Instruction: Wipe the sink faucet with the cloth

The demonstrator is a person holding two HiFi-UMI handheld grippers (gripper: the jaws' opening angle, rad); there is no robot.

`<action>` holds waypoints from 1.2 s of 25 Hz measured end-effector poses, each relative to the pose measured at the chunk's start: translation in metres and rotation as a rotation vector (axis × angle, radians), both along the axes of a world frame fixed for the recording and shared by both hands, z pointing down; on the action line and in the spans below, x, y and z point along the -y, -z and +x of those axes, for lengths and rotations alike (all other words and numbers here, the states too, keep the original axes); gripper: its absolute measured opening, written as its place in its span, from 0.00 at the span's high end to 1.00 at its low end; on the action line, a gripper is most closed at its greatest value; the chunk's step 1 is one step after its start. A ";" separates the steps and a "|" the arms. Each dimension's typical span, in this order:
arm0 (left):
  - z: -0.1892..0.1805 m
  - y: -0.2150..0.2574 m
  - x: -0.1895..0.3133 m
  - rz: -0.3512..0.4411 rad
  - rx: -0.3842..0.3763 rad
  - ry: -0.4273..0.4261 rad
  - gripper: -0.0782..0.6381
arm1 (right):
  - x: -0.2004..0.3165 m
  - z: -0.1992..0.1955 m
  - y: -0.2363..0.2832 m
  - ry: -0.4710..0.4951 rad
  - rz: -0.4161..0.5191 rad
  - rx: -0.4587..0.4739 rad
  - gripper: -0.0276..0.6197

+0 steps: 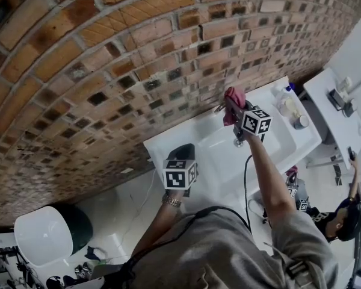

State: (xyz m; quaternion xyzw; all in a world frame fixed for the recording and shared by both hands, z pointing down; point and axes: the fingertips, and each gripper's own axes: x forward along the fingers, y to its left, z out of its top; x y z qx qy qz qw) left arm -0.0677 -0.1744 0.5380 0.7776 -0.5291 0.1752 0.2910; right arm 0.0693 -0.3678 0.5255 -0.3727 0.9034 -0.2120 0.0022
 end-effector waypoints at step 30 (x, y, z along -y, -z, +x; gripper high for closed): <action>0.091 0.012 -0.188 0.009 -0.066 -0.236 0.87 | -0.386 -0.009 0.009 -0.279 -0.195 -0.184 0.86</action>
